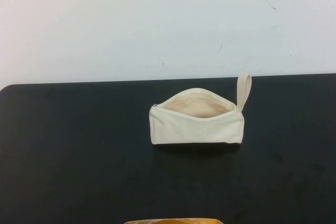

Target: Put eraser into pencil case

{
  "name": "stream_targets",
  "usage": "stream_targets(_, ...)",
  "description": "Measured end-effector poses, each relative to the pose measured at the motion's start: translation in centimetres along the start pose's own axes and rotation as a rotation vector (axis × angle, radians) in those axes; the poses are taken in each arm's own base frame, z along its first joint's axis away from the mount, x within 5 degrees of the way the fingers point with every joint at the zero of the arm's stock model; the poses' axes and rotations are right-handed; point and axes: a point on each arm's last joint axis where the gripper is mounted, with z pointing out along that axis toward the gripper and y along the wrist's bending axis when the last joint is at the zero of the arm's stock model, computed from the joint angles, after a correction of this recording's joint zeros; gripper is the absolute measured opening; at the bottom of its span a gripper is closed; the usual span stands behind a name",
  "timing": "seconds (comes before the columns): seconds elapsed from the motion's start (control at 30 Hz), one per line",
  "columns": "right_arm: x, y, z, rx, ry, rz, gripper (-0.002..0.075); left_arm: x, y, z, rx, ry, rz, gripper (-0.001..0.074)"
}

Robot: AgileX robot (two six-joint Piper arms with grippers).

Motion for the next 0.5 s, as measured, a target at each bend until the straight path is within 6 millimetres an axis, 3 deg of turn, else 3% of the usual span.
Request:
stream_targets(0.33,3.0,-2.2,-0.7,0.482,0.072,0.058,-0.0001,0.0,0.0,0.0,0.001,0.0,-0.002,-0.0001)
stream_targets(0.5,4.9,-2.5,-0.6,0.567,0.114,0.099,-0.0001,0.0,0.0,0.0,0.001,0.002,-0.002,-0.0002)
